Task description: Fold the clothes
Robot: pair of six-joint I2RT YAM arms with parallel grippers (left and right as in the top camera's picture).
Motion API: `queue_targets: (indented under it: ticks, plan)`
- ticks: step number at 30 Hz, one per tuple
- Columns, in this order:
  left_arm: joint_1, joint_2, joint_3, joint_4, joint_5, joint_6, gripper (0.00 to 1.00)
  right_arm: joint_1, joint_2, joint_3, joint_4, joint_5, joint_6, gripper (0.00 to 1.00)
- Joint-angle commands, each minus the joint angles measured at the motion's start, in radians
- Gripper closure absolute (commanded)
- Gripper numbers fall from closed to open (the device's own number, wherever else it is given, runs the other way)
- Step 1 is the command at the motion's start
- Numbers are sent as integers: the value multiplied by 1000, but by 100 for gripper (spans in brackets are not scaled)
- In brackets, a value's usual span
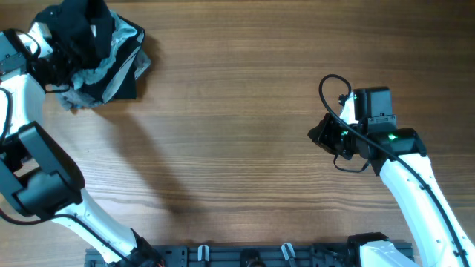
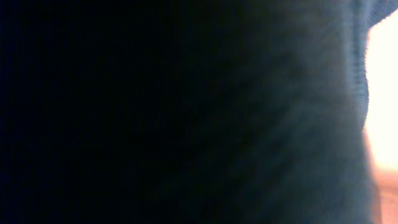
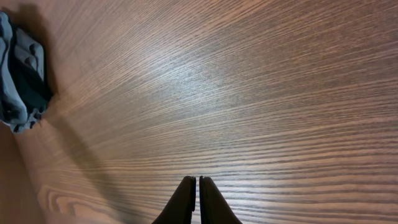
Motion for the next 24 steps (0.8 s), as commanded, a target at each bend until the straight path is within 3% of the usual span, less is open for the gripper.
queue_targets:
  ticks: [1,8,12,16,20,21,24]
  plan:
    - [12,-34,7,-38,-36,27,0,-5,6,4,1,29,-21,92]
    - [12,-246,7,-221,-82,40,0,-5,-14,5,27,34,-49,92]
    - [-7,-405,7,-380,-89,203,0,-5,-88,44,30,144,-76,92]
    - [-132,-542,7,-495,-89,394,0,-5,-174,150,139,169,-216,88]
    - [-323,-689,7,-575,-269,365,0,-5,-232,261,168,143,-399,82]
    - [-388,-725,7,-591,-344,327,0,-5,-243,278,167,136,-431,76]
    - [-574,-787,7,-638,-527,227,0,-5,-283,289,156,118,-428,12]
